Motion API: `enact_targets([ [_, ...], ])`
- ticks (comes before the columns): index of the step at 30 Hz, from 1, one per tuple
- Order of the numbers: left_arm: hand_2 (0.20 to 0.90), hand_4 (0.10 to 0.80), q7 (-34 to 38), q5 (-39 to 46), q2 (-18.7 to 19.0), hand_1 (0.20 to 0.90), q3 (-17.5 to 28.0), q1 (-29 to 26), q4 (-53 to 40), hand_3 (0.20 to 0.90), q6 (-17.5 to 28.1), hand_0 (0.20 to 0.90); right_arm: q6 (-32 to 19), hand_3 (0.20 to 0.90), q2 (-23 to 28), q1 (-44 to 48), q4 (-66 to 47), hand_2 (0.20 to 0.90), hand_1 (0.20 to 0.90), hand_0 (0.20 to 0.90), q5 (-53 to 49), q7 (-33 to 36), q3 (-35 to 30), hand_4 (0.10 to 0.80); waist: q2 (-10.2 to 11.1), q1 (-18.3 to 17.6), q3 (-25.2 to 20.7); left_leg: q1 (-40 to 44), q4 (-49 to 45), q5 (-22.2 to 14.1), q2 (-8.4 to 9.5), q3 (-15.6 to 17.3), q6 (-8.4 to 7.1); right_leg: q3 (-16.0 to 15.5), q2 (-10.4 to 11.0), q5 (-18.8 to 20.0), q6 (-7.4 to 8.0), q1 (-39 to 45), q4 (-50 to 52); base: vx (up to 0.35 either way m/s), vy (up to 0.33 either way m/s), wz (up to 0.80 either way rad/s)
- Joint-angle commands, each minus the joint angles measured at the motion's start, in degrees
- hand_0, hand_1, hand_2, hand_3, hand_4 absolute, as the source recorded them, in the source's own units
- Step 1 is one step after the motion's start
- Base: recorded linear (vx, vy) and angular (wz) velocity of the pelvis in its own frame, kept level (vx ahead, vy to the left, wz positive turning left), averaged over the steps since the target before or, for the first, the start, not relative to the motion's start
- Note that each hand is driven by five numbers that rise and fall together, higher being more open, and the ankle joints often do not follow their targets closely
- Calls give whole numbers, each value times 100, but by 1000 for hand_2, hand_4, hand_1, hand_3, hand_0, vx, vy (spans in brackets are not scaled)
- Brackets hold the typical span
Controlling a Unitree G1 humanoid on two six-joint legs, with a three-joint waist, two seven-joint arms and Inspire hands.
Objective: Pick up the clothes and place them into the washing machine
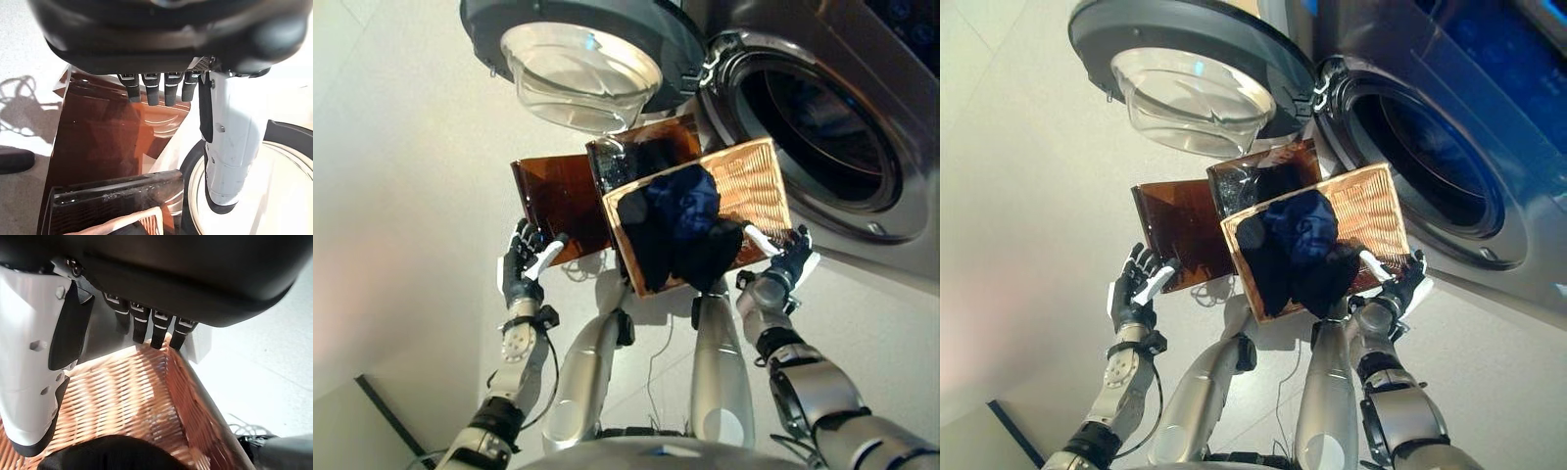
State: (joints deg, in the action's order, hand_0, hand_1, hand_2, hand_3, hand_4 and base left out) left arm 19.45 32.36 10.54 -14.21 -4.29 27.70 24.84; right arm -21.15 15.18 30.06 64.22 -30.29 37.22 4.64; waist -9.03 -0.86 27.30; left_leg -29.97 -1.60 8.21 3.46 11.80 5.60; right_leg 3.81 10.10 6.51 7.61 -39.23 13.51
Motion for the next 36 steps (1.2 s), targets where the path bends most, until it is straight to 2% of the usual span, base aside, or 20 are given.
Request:
enact_targets([
  [1,900,800,166,-110,76,900,209,286,65,900,262,900,-126,900,-99,-349,-396,900,900,900,65,-20,121,800,65,114,-270,-108,-443,-513,-173,-43,-613,-230,14,-310,-200,332,-41,41,-8,2],
  [15,900,800,194,-126,59,900,197,280,214,900,237,900,-117,900,-192,-448,-490,900,900,900,207,-1,200,800,158,142,-328,34,-470,-540,-169,-116,-579,-347,39,-365,-212,560,-67,12,-2,3],
  [29,900,800,148,-102,8,900,233,274,291,900,198,900,-177,900,-350,-530,-471,900,900,900,-118,-148,209,800,248,152,-396,123,-438,-537,-198,-138,-579,-360,19,-390,-213,627,-43,0,0,0],
  [36,900,800,183,-194,-39,900,259,247,939,900,104,900,-206,900,-427,-825,-476,900,900,900,-178,-116,54,800,326,131,-578,411,-419,-618,-189,-181,-555,-379,31,-421,-184,955,-90,48,5,0],
])
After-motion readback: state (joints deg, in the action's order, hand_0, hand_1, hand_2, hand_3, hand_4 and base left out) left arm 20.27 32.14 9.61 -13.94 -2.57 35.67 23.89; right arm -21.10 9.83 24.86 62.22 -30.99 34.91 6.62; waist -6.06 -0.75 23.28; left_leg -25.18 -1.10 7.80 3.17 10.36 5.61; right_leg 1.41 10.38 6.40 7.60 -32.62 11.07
